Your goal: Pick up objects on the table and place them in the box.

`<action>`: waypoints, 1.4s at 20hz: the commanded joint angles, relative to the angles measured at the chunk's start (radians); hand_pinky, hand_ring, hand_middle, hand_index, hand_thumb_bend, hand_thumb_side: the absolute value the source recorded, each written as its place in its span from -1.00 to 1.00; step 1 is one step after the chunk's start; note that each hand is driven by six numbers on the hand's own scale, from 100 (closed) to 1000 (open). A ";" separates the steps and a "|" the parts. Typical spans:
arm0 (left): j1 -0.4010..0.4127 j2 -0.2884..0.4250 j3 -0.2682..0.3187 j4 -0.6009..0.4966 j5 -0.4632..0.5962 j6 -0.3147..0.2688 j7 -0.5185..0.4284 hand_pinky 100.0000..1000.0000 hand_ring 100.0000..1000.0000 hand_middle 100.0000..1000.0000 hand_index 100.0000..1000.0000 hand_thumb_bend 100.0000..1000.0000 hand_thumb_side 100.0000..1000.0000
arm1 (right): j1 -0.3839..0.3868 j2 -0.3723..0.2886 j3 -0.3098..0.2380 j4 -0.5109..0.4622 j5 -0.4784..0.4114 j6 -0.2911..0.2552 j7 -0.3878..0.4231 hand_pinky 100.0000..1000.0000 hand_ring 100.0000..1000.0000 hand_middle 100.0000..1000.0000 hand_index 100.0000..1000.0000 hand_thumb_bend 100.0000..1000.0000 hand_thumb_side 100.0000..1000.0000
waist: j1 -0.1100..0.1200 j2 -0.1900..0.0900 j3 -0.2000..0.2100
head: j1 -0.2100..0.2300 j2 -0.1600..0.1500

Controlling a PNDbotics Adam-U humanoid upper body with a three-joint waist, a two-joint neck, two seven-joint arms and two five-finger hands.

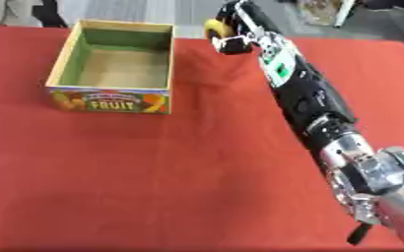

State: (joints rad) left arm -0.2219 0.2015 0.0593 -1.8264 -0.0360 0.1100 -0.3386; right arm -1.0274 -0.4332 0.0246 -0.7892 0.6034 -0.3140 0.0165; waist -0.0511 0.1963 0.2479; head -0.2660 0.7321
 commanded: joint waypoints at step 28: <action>-0.087 -0.023 -0.050 -0.020 0.022 -0.002 -0.051 -0.14 -0.13 -0.10 -0.11 -0.28 -0.38 | -0.067 0.132 0.057 0.042 0.648 -0.173 0.132 -0.04 0.13 0.16 0.24 -0.67 -1.00 | -0.012 0.011 0.190 | -0.124 -0.053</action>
State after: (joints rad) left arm -0.2944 0.1747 0.0102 -1.8270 -0.0168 0.1077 -0.3875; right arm -1.0699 -0.2881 0.0926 -0.7344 1.2330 -0.4841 0.1422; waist -0.0698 0.2225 0.4381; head -0.3867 0.6916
